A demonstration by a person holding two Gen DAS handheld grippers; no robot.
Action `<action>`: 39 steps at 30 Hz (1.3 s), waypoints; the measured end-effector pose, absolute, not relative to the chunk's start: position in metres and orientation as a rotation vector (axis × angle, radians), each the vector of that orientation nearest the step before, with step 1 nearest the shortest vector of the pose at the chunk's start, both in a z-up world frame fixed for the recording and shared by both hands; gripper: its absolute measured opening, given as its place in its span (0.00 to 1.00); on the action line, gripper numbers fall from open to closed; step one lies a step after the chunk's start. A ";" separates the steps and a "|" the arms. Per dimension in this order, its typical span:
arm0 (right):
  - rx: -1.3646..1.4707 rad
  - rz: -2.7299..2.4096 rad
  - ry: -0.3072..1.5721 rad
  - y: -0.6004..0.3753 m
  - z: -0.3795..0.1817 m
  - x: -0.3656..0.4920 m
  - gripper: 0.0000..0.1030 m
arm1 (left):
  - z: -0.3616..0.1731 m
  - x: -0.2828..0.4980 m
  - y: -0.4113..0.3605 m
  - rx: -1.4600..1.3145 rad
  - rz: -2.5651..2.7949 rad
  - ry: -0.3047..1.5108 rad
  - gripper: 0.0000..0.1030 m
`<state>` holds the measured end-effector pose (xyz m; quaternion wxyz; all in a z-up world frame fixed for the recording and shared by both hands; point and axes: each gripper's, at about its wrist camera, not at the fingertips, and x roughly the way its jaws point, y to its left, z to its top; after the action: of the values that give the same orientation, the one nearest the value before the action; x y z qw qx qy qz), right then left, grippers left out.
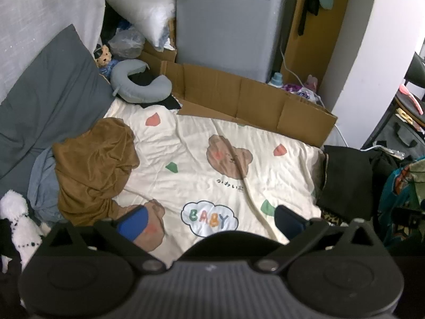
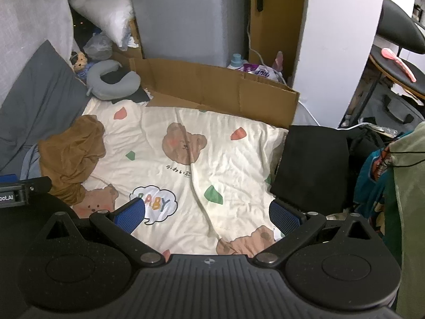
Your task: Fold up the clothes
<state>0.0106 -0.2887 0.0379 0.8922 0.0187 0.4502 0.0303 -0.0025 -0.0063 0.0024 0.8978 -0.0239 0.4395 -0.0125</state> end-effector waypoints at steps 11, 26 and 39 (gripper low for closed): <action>0.068 0.059 0.930 -0.293 0.044 0.011 1.00 | 0.010 -0.001 0.001 -0.058 -0.039 0.915 0.99; 0.065 0.059 0.913 -0.293 0.060 0.025 1.00 | 0.020 0.010 0.046 -0.087 0.019 0.904 0.99; 0.077 0.045 0.924 -0.294 0.052 0.044 1.00 | 0.022 0.022 0.079 -0.046 0.045 0.883 0.98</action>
<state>0.0435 -0.2937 0.0521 0.8942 0.0374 0.4456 0.0218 0.0221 0.0793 0.0223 0.9036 -0.0224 0.4271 0.0217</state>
